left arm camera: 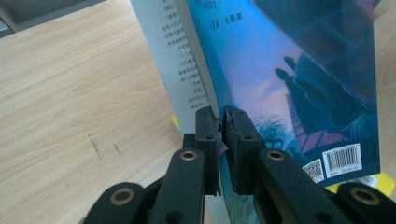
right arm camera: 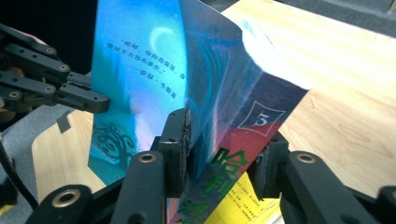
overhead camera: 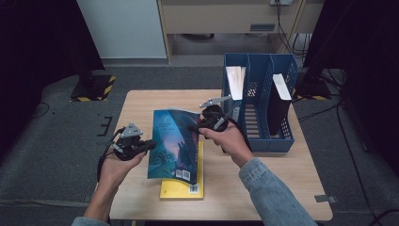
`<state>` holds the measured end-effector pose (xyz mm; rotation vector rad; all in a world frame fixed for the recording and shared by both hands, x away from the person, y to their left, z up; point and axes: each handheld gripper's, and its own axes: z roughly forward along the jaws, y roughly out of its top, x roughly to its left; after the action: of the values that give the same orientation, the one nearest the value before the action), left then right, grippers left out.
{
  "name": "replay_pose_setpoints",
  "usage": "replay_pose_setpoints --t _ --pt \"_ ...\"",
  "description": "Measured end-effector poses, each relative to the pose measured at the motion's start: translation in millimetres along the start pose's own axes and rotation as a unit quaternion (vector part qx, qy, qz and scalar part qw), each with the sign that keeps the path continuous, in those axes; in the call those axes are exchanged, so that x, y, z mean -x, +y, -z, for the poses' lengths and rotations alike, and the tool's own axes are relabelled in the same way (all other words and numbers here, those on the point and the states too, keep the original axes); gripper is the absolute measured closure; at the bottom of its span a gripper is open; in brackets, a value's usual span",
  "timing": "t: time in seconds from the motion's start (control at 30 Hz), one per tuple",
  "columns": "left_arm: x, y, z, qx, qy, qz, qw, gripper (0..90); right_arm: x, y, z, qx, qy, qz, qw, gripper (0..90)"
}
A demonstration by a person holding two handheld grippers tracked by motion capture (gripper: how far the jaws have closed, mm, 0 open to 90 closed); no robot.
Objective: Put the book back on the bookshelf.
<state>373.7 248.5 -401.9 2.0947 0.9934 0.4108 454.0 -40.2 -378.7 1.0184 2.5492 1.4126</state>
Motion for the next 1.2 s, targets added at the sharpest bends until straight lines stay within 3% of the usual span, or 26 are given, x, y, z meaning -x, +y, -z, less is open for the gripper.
replay_pose_setpoints --t 0.37,0.5,0.93,1.2 --pt "0.7 0.7 -0.1 0.003 -0.001 -0.001 1.0 84.0 -4.8 12.8 3.2 -0.007 0.007 0.017 0.9998 59.3" --pt "0.6 0.8 -0.6 0.004 0.002 -0.004 1.0 83.9 -4.1 16.3 4.0 -0.005 0.004 0.022 0.9997 65.6" --pt "0.1 2.3 -1.8 0.003 0.006 -0.002 1.0 83.7 -15.4 27.6 12.2 -0.013 0.002 0.052 0.9986 67.0" --pt "-1.3 12.2 -6.9 0.006 0.013 -0.006 0.9999 83.8 -14.9 34.2 19.4 0.008 -0.005 0.056 0.9984 71.0"
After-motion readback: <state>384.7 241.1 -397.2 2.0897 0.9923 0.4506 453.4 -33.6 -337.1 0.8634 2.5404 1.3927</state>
